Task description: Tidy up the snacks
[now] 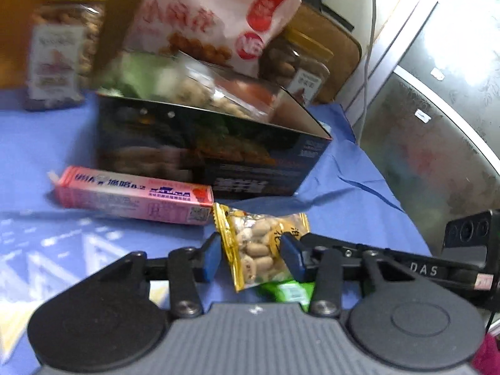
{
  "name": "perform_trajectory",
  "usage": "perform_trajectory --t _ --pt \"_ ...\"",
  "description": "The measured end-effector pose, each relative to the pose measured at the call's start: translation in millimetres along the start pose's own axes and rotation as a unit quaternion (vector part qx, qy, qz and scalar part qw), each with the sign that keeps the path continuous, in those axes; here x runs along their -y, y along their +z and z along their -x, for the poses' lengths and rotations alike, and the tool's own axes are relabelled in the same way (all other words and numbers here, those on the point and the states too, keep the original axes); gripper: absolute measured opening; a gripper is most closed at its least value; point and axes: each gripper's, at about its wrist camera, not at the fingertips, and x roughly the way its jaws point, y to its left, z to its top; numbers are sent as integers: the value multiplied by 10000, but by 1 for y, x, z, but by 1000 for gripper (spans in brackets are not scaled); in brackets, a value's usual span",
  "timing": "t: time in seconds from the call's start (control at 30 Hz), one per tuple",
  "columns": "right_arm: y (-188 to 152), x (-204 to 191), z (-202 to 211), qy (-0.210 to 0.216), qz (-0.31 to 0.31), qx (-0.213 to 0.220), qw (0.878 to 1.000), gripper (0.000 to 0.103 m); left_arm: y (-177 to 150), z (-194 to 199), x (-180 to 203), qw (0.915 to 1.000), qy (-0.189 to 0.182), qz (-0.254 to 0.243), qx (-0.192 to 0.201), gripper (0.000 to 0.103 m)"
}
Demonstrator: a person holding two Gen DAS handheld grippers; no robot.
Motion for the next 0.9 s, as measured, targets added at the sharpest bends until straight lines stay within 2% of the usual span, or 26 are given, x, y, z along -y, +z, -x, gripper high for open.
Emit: perform_trajectory --t 0.2,0.3,0.37,0.57,0.67,0.9 --pt "-15 -33 -17 405 437 -390 9975 21 -25 47 -31 9990 93 362 244 41" --pt "-24 -50 -25 490 803 -525 9942 21 -34 59 -42 9984 206 457 274 42" --pt "-28 -58 -30 421 1073 -576 9917 23 -40 61 -47 9982 217 472 289 42" --pt "-39 -72 -29 226 1789 -512 9823 33 -49 63 -41 9986 180 128 481 56" --pt "-41 -75 -31 153 1913 -496 9801 35 -51 63 -38 9985 195 57 512 57" --pt "-41 -76 -34 134 1933 -506 9797 39 -52 65 -46 9981 8 272 547 57"
